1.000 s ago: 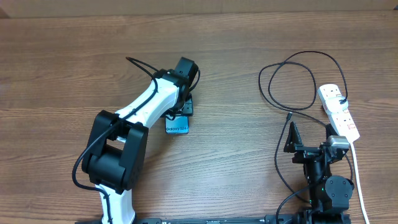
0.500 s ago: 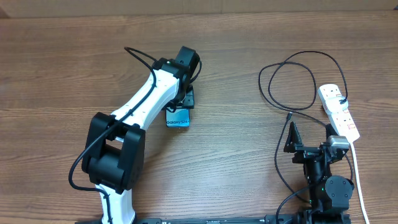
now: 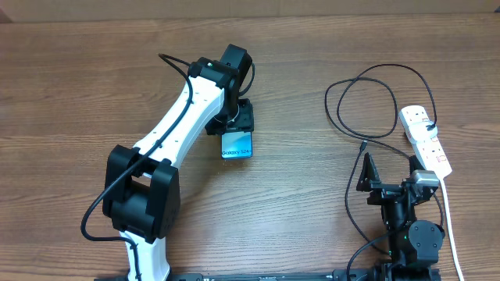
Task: Plug charger to phone and switch on socket
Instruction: 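Lift the phone with the left gripper and tilt it upright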
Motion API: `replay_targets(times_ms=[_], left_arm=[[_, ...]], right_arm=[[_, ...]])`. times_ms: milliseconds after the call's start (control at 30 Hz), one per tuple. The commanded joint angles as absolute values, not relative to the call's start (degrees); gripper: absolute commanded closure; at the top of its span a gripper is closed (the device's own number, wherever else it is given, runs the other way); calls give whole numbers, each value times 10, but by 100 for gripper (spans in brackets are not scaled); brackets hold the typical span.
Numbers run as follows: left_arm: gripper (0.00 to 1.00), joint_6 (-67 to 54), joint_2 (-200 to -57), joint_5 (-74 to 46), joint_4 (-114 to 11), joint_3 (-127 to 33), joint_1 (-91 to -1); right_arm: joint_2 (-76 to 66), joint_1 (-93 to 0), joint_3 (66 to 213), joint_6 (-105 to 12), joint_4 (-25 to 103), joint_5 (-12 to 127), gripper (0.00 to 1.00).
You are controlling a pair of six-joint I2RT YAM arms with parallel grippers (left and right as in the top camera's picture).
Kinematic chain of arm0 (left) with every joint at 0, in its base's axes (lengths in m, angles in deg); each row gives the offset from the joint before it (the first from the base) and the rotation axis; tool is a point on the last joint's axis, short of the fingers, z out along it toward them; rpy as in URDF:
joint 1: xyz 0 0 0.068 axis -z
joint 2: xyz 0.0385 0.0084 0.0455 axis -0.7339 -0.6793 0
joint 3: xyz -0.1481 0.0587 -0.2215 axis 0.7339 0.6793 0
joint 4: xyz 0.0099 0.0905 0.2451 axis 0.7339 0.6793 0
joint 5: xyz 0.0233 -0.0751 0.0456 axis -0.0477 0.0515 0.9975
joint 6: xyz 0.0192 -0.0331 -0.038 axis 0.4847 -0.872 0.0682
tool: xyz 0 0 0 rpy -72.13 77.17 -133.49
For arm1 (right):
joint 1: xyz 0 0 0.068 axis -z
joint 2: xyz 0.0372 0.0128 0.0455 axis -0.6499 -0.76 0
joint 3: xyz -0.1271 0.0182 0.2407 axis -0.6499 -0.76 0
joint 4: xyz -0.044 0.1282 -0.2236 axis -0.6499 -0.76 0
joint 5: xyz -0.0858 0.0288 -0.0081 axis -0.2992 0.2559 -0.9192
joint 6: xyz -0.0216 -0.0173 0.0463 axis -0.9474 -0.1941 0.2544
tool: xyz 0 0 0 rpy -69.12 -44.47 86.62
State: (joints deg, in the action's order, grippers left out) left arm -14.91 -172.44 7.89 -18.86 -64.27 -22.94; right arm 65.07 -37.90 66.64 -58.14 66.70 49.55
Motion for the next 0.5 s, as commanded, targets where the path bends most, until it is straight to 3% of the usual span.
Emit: replay_targets(times_ms=[0,467], left_arm=[[43,-153,-1727,3,-175,-663,-232],[46,-162,-1727,-100,-154,-663,-235]], right_arm=[[654,-376,660,-584,671,498,0],[654,-376,660,-584,671,498,0]])
